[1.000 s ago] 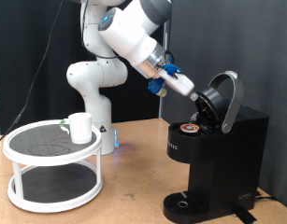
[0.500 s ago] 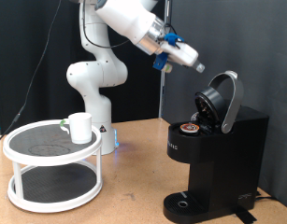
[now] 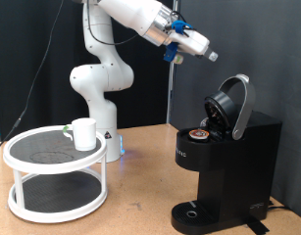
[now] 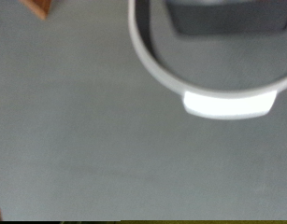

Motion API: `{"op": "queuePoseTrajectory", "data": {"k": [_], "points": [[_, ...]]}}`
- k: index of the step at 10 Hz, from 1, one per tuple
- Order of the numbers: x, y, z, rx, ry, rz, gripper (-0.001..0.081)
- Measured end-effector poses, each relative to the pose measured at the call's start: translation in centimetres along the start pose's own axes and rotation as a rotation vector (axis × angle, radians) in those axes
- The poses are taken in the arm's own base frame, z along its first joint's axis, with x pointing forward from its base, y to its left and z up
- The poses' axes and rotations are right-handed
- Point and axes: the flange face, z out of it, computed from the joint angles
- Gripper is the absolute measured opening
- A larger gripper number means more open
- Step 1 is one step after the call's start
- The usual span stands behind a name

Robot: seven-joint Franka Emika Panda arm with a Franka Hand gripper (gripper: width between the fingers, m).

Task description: Make a cup of coffee with the keurig machine

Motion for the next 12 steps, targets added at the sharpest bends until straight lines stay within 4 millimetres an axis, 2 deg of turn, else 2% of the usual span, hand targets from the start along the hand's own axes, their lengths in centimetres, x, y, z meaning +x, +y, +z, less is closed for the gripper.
{"op": "queuePoseTrajectory", "data": {"k": [2, 7, 8, 10, 12], "points": [[-1.9, 1.8, 1.4, -0.024, -0.031, -0.028, 0.0734], [-4.5, 5.6, 7.6, 0.134, 0.178, -0.109, 0.0734], [-4.9, 5.6, 8.2, 0.145, 0.176, -0.108, 0.0734], [-4.7, 5.4, 8.3, 0.146, 0.184, -0.119, 0.0734], [-4.0, 5.1, 9.3, 0.189, 0.270, -0.147, 0.0734]]}}
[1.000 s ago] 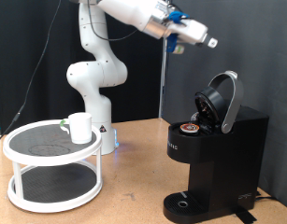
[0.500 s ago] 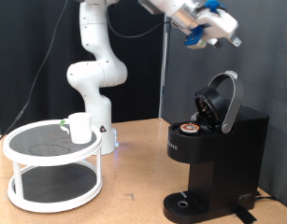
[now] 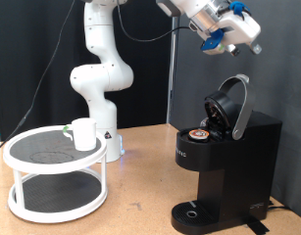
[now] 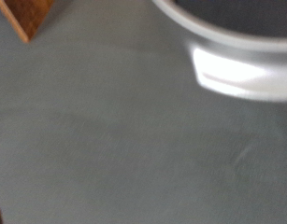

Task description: Make a cup of coffee with the keurig machine

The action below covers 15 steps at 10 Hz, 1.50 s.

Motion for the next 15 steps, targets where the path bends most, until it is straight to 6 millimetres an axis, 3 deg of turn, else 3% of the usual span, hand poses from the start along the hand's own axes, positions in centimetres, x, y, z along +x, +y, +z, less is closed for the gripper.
{"op": "queuePoseTrajectory", "data": {"k": [4, 9, 12, 14, 15], "points": [[-0.5, 1.9, 3.7, -0.016, 0.054, -0.041, 0.0734], [-1.6, 5.1, 5.6, -0.023, 0.059, -0.051, 0.0734], [-1.4, 4.9, 5.9, -0.005, 0.079, -0.032, 0.0734], [-0.8, 4.0, 5.6, 0.000, 0.093, -0.036, 0.0688], [-0.3, 3.4, 5.4, -0.003, 0.103, -0.044, 0.0499]]}}
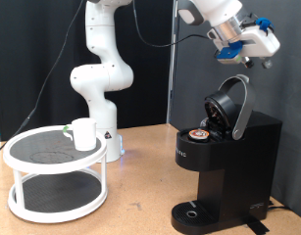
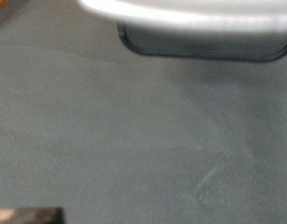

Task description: Make a cup of coffee with the keurig machine

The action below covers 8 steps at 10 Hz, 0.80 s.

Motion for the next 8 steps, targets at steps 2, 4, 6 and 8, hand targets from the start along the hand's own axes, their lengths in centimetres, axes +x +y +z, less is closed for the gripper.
{"op": "queuePoseTrajectory", "data": {"k": [2, 4, 6, 8], "points": [[1.4, -1.2, -0.1, 0.006, 0.039, 0.002, 0.0320], [2.3, -2.0, 0.1, 0.019, 0.064, 0.010, 0.0137], [2.5, -2.0, 0.0, 0.024, 0.065, 0.015, 0.0009], [2.9, -2.4, -0.8, 0.030, 0.061, 0.017, 0.0003]]}}
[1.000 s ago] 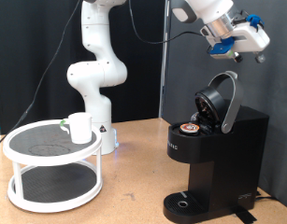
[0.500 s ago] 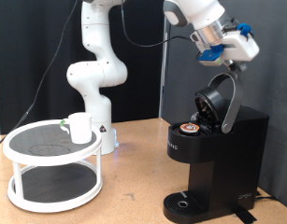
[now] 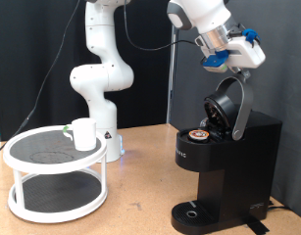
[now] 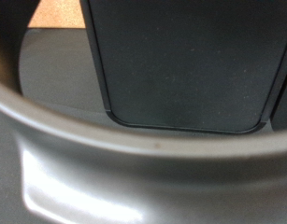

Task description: Make a cup of coffee with the keurig machine

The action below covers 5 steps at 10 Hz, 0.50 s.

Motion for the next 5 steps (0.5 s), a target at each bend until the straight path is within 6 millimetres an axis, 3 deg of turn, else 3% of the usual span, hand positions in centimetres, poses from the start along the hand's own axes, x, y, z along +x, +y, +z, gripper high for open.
{"op": "queuePoseTrajectory", "data": {"k": [5], "points": [[2.8, -3.2, -3.7, 0.055, 0.062, -0.006, 0.0000]]}}
